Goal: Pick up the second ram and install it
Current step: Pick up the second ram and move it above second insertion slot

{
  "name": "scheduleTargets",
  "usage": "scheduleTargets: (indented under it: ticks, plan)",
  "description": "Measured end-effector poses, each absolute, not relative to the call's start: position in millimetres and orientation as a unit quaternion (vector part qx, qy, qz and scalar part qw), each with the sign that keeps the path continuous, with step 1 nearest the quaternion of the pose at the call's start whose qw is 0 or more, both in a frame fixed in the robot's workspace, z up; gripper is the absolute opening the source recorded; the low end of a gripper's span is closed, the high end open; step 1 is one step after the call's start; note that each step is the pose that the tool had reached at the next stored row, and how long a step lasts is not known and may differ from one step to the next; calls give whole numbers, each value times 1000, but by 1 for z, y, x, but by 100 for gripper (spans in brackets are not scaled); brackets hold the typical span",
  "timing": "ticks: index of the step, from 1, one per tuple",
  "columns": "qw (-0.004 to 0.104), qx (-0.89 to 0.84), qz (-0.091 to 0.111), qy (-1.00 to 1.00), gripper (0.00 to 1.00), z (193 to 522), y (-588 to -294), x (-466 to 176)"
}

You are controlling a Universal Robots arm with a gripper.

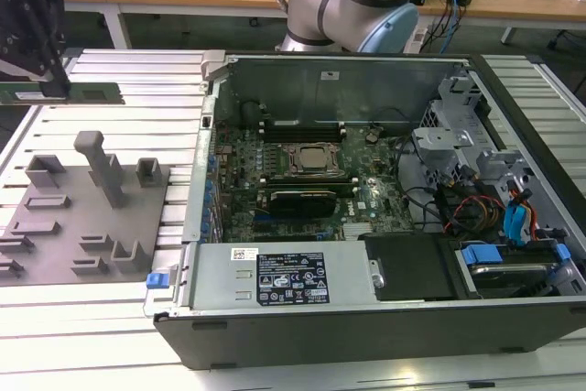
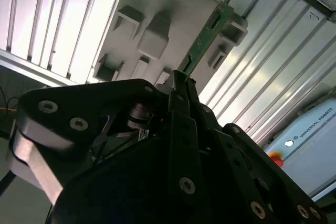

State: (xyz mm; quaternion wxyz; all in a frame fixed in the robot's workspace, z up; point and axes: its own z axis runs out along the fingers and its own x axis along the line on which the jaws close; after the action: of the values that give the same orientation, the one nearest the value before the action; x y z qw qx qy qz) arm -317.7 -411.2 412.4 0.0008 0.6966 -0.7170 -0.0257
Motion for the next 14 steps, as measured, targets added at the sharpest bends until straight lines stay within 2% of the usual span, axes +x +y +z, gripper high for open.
scheduleTargets:
  ticks: [14]
  plan:
    - [1,697,-26,-717,13,412,-410,-271]
